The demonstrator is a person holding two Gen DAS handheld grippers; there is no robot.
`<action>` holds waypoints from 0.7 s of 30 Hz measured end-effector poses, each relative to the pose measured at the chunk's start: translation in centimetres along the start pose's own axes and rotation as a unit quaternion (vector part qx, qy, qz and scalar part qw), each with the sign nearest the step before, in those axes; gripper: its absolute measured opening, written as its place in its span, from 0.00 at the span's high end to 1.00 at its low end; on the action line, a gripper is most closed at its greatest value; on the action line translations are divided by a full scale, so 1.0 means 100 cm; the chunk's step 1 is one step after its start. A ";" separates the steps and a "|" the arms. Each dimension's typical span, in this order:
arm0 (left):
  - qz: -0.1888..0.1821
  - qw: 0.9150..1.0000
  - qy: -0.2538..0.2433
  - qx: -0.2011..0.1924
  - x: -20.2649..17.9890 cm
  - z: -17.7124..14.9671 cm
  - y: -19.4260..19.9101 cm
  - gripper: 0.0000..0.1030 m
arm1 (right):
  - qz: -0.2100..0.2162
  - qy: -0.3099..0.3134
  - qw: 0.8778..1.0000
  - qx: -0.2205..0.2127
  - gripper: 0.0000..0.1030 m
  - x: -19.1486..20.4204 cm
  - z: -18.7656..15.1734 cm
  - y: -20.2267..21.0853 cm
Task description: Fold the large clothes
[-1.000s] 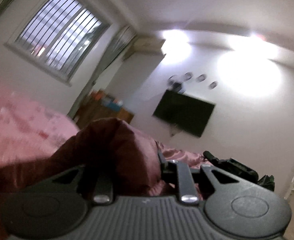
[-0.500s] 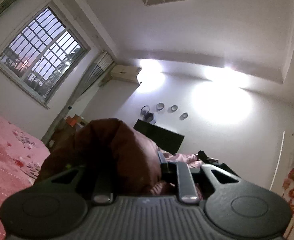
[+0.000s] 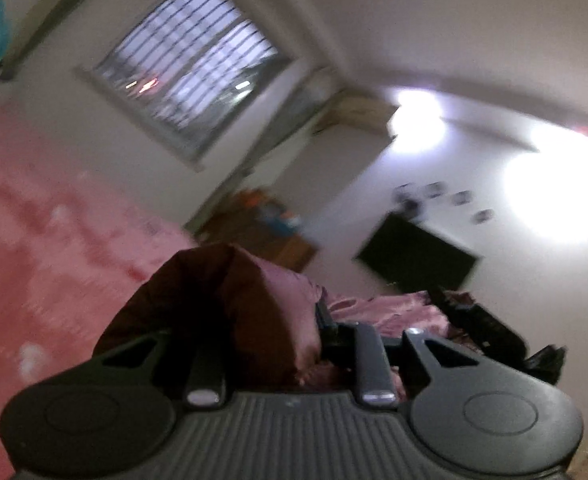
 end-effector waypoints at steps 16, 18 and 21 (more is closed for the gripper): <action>0.171 0.979 0.011 0.111 0.181 -0.070 -0.146 0.77 | -0.152 -0.046 0.975 0.153 0.65 -0.212 -0.155 -0.281; 0.184 0.976 0.012 0.116 0.195 -0.078 -0.157 0.77 | -0.168 -0.048 0.970 0.169 0.39 -0.231 -0.173 -0.297; 0.198 0.972 0.009 0.125 0.208 -0.088 -0.169 0.76 | -0.187 -0.037 0.964 0.184 0.21 -0.251 -0.187 -0.315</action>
Point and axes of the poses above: each gripper's, at about its wrist camera, not at the fingertips, and y roughly against the way its jaws point, x to its left, z to its top, the point moved 1 cm from there along -y, roughly the way its jaws point, and after that the axes turned 7 degrees about -y, right-handed, at the moved point
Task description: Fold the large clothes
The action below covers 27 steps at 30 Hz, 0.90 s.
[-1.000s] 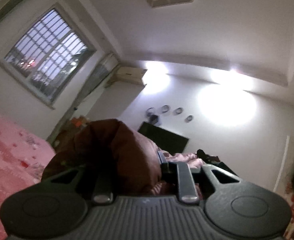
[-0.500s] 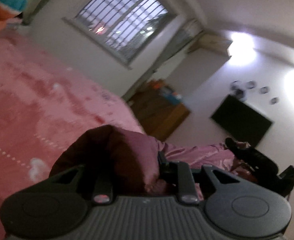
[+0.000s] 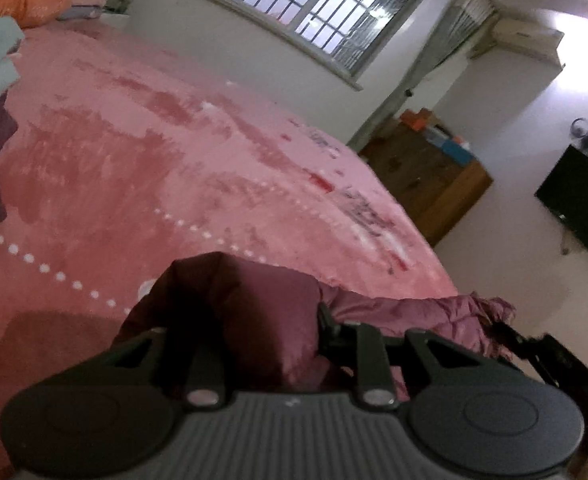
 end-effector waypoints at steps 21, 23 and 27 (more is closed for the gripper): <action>0.039 0.997 -0.055 -0.043 0.008 0.017 0.060 0.11 | -0.039 -0.111 0.992 0.054 0.00 -0.021 -0.067 0.089; 0.039 0.996 -0.063 -0.041 0.005 0.017 0.073 0.11 | -0.035 -0.119 0.990 0.062 0.00 -0.018 -0.070 0.094; 0.041 0.993 -0.109 -0.027 -0.012 -0.001 0.097 0.11 | -0.033 -0.121 0.988 0.094 0.00 -0.008 -0.081 0.094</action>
Point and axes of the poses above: each gripper's, at about its wrist camera, not at the fingertips, and y roughly against the way its jaws point, x to its left, z to its top, the point moved 1 cm from there along -y, roughly the way its jaws point, and after that the axes turned 7 degrees about -y, right-handed, at the moved point
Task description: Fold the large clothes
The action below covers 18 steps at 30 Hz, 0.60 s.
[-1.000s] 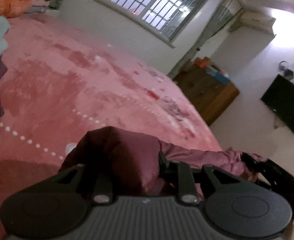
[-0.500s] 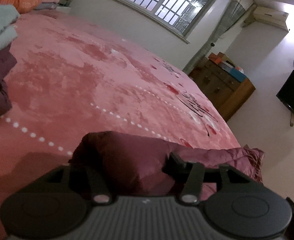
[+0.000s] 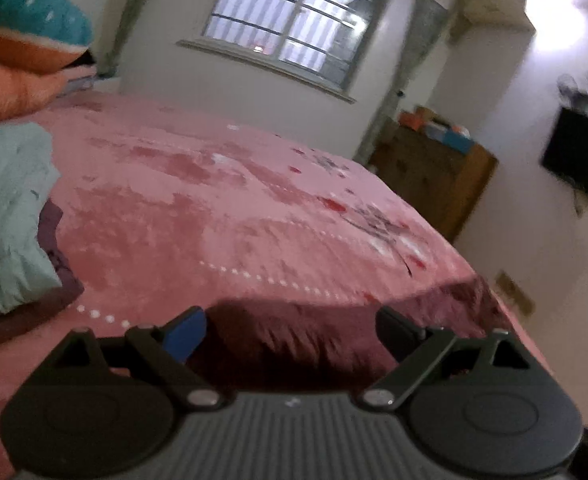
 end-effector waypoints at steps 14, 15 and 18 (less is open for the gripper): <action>-0.061 0.989 -0.086 0.108 -0.068 -0.104 0.069 0.11 | -0.084 -0.055 0.989 -0.111 0.00 -0.055 0.019 0.020; -0.062 0.988 -0.082 0.116 -0.068 -0.109 0.071 0.11 | -0.093 -0.063 0.985 -0.127 0.00 -0.058 0.026 0.021; -0.061 0.987 -0.062 0.135 -0.066 -0.125 0.075 0.11 | -0.112 -0.088 0.972 -0.185 0.00 -0.073 0.046 0.028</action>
Point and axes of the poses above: each gripper's, at about its wrist camera, not at the fingertips, and y roughly against the way its jaws point, x to its left, z to its top, the point moved 1 cm from there along -y, roughly the way its jaws point, and after that the axes turned 7 degrees about -y, right-handed, at the moved point
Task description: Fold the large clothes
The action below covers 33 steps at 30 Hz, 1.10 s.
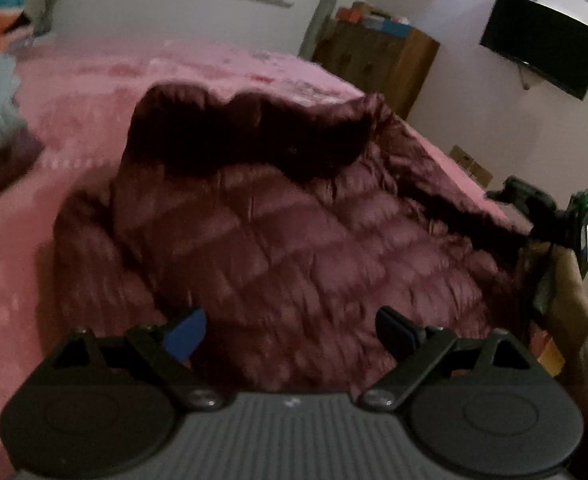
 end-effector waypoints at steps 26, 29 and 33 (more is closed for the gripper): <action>-0.055 0.994 0.089 0.014 -0.026 -0.025 -0.039 0.62 | 0.028 0.032 0.983 -0.180 0.00 0.016 0.018 0.045; -0.067 0.994 0.091 -0.005 -0.027 -0.014 -0.040 0.79 | 0.069 0.062 0.983 -0.156 0.00 0.033 0.004 0.048; -0.081 0.986 0.131 -0.063 -0.014 0.011 -0.032 0.89 | 0.100 0.106 0.982 -0.122 0.00 0.052 -0.014 0.046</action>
Point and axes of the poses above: each gripper's, at about its wrist camera, not at the fingertips, and y roughly against the way its jaws point, x to its left, z to its top, the point moved 1 cm from there along -y, roughly the way its jaws point, and after that the axes turned 7 degrees about -y, right-handed, at the moved point
